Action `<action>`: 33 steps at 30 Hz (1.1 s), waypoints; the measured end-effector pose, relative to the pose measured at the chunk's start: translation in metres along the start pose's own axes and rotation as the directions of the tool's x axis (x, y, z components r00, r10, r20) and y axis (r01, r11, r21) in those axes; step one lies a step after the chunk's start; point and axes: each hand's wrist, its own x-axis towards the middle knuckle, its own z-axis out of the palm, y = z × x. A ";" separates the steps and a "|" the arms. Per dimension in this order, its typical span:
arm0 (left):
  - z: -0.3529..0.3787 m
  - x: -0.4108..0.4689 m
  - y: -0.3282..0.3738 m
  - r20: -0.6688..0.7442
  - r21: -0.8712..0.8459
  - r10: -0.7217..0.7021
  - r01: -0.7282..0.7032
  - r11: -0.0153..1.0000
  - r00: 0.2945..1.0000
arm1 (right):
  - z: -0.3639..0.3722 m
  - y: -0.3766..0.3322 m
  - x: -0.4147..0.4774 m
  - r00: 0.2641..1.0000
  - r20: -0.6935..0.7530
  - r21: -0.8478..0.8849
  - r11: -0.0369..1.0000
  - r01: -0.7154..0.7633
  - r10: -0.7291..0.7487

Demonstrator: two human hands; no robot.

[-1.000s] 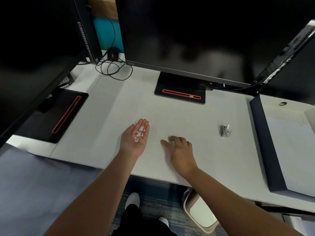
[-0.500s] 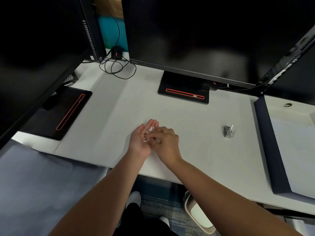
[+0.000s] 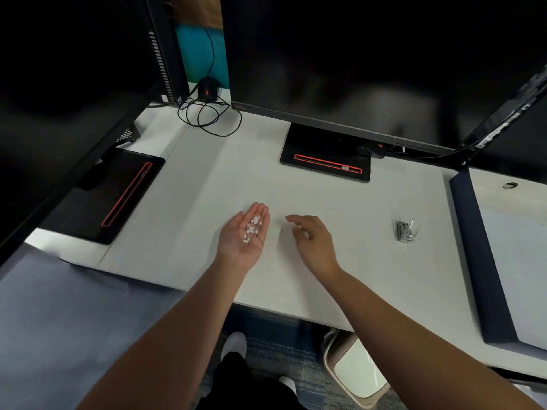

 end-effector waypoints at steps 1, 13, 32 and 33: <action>0.000 0.001 0.004 -0.001 -0.015 0.006 -0.006 1.000 1.000 | -0.001 0.007 0.002 1.000 0.028 -0.073 0.997 0.000 0.003; 0.006 0.011 0.028 0.004 -0.071 0.021 -0.021 0.997 1.000 | 0.013 0.016 0.001 0.949 0.251 -0.720 0.619 0.314 -0.190; 0.011 0.017 0.017 0.016 -0.018 -0.001 0.001 1.000 1.000 | -0.033 0.014 0.001 0.929 0.307 0.126 0.959 -0.255 0.206; 0.012 0.017 0.015 0.015 -0.014 -0.006 0.007 1.000 1.000 | -0.032 0.017 -0.002 0.938 0.295 0.098 0.971 -0.218 0.181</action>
